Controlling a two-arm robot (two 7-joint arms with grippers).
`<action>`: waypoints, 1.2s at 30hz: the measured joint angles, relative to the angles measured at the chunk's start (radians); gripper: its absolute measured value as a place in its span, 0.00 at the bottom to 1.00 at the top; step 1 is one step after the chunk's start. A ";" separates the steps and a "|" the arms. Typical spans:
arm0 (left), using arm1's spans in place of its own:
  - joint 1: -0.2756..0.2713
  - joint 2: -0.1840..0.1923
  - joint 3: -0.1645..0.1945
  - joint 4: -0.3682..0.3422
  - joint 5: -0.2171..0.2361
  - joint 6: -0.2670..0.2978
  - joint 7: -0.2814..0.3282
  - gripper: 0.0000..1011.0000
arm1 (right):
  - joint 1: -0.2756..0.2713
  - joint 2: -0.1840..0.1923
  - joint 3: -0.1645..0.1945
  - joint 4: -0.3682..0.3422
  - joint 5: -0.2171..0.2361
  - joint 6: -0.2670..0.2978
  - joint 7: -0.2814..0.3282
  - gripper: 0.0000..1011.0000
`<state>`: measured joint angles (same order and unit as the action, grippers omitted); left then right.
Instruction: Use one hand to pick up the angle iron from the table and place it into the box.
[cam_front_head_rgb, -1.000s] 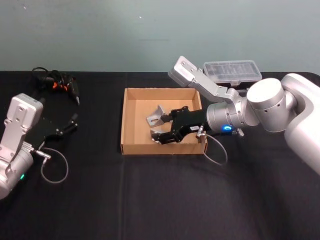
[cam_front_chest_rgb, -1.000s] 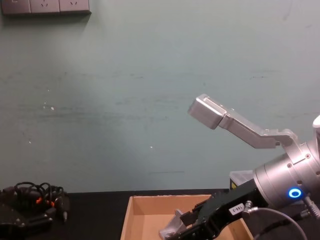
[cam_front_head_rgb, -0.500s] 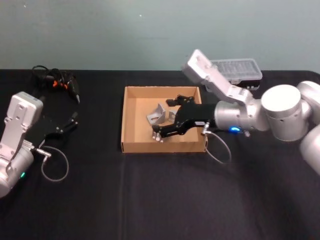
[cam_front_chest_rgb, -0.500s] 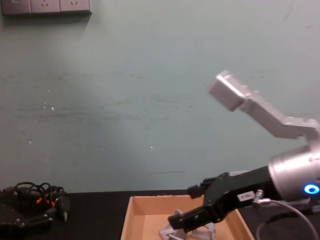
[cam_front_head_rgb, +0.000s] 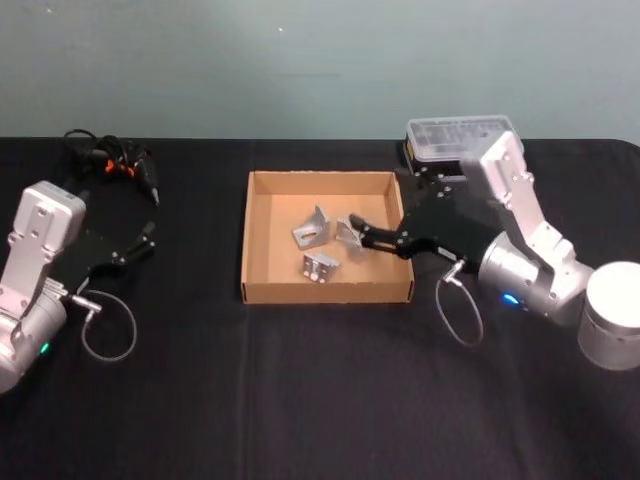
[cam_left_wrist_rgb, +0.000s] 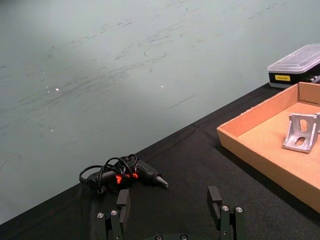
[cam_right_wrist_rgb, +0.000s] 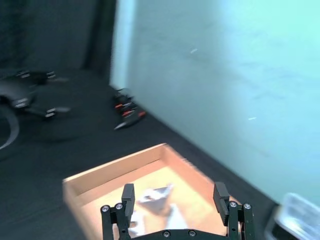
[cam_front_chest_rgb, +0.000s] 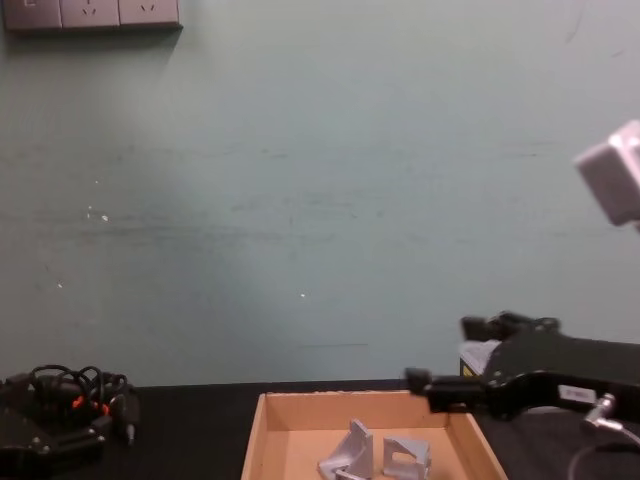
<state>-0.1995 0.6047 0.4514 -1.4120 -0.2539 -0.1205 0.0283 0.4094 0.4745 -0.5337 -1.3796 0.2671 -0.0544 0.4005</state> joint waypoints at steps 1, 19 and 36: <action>0.000 0.000 0.000 0.000 0.000 0.000 0.000 1.00 | -0.011 -0.002 0.009 -0.002 -0.005 -0.014 -0.019 0.99; 0.000 0.000 0.000 0.000 0.000 0.000 0.000 1.00 | -0.045 -0.013 0.035 -0.008 -0.033 -0.049 -0.086 0.99; 0.000 0.000 0.000 0.000 0.000 0.000 0.000 1.00 | -0.043 -0.012 0.032 -0.008 -0.031 -0.046 -0.080 0.99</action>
<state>-0.1995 0.6047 0.4514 -1.4120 -0.2538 -0.1205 0.0283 0.3669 0.4629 -0.5015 -1.3874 0.2365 -0.1008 0.3207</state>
